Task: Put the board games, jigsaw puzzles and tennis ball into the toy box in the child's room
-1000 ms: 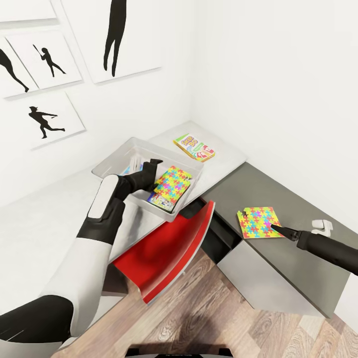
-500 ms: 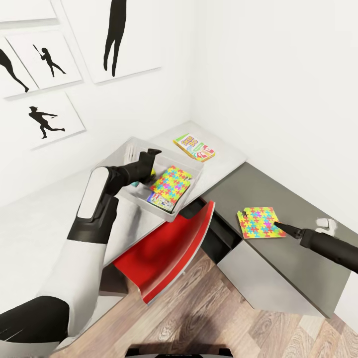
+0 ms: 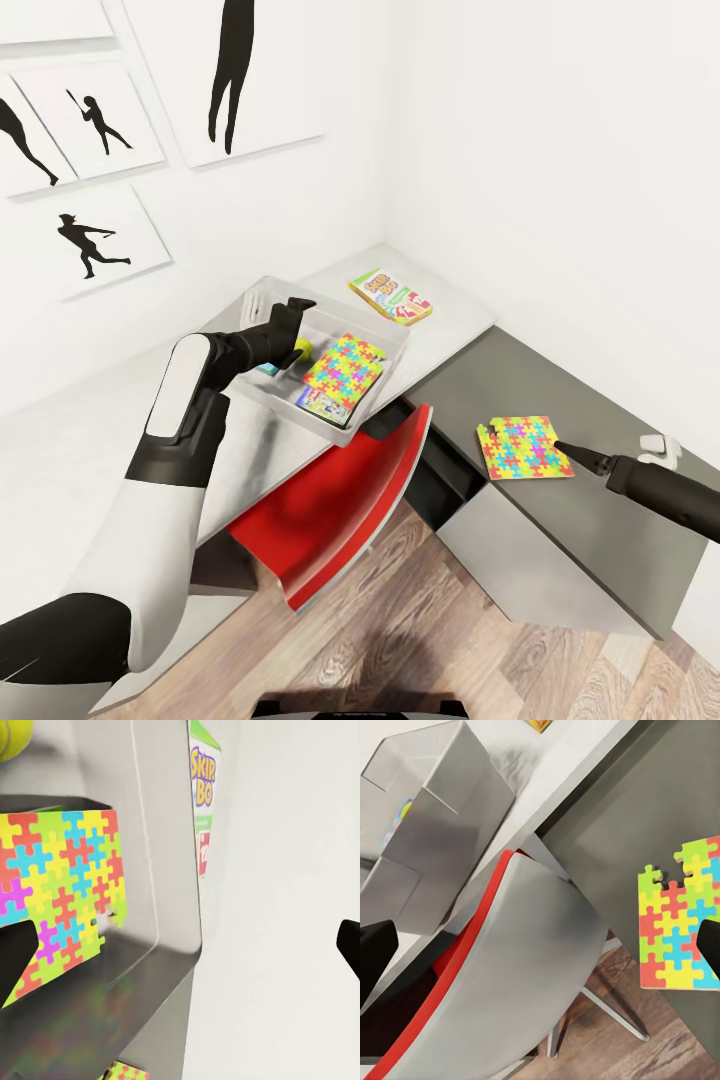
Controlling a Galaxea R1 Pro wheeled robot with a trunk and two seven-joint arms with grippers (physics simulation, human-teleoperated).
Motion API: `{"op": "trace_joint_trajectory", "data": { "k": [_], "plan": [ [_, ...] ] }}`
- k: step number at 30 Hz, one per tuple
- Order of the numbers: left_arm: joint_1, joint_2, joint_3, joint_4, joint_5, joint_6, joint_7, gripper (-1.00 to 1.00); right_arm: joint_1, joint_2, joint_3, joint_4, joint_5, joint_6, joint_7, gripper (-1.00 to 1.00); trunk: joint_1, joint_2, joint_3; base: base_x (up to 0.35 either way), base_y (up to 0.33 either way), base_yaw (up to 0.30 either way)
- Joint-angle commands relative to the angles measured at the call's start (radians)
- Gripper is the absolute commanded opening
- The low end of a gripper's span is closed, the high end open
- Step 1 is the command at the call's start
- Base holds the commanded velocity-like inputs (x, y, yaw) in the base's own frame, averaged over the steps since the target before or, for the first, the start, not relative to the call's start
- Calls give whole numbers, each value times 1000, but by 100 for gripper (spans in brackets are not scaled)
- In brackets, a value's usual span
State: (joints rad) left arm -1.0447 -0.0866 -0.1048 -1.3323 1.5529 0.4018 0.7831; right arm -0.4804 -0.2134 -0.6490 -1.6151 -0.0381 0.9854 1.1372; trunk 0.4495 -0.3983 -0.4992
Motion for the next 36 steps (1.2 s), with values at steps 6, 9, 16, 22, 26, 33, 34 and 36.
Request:
{"op": "trace_joint_trajectory", "data": {
  "k": [6,9,16,22,26,33,34,36],
  "plan": [
    [-1,0,1,-1,5,2,7,100,-1,0,-1,0,-4,9,1,100,1,-2,-1,0,0,0],
    [-1,0,1,-1,5,2,7,100,-1,0,-1,0,-4,9,1,100,1,-2,-1,0,0,0],
    [-1,0,1,-1,5,2,7,100,-1,0,-1,0,-4,9,1,100,1,-2,-1,0,0,0],
    [-1,0,1,-1,5,2,7,100,-1,0,-1,0,-4,9,1,100,1,-2,-1,0,0,0],
    [-1,0,1,-1,5,2,7,100,-1,0,-1,0,-4,9,1,100,1,-2,-1,0,0,0],
    [1,8,0,-9,9,-3,7,100,5,-2,-7,0,1,7,9,100,1,-2,-1,0,0,0],
    [1,8,0,-9,9,-3,7,100,5,-2,-7,0,1,7,9,100,1,-2,-1,0,0,0],
    [2,12,-2,-13,11,-4,7,100,7,-2,-9,0,2,7,10,100,1,-2,-1,0,0,0]
  ]
}}
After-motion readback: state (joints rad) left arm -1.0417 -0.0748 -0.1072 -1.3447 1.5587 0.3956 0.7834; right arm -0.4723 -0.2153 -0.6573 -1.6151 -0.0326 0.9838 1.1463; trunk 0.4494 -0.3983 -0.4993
